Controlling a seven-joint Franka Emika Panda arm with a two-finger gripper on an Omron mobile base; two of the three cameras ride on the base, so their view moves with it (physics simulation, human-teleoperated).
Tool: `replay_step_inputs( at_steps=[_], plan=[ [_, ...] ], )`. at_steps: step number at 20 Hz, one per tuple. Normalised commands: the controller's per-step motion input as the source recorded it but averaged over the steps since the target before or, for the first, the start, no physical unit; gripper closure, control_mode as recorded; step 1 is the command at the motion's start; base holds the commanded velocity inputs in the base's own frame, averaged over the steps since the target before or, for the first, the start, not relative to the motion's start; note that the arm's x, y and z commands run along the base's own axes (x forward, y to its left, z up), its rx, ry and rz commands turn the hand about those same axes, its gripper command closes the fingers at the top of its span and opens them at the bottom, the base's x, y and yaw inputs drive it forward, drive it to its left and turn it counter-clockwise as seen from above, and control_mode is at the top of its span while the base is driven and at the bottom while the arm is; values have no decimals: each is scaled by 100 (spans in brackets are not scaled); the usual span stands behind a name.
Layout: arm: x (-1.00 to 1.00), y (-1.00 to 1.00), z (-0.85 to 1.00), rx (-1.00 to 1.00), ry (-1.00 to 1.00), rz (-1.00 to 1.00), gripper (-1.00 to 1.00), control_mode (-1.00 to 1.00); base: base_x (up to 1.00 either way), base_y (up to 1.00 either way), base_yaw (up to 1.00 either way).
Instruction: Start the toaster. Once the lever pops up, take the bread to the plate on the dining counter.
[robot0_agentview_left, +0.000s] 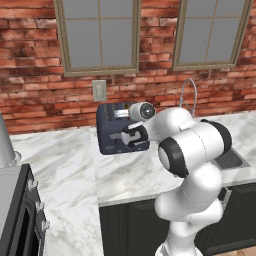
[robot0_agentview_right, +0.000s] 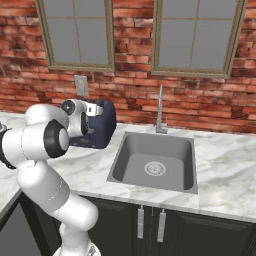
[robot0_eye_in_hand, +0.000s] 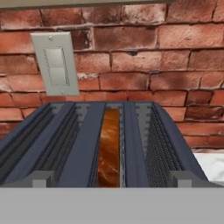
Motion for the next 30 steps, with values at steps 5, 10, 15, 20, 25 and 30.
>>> replay_step_inputs(
  at_steps=[5,10,15,20,25,30],
  plan=[
    [7,1,-4,0,0,0,-100,-100,0,0,0],
    [11,2,0,0,0,0,-100,-100,0,0,0],
    [12,2,0,0,0,0,-100,-100,0,0,0],
    [4,2,0,0,0,0,-100,-100,0,0,0],
    [0,2,0,0,0,0,-100,-100,0,0,0],
    [0,1,0,0,0,0,-100,-100,0,0,0]
  ],
)
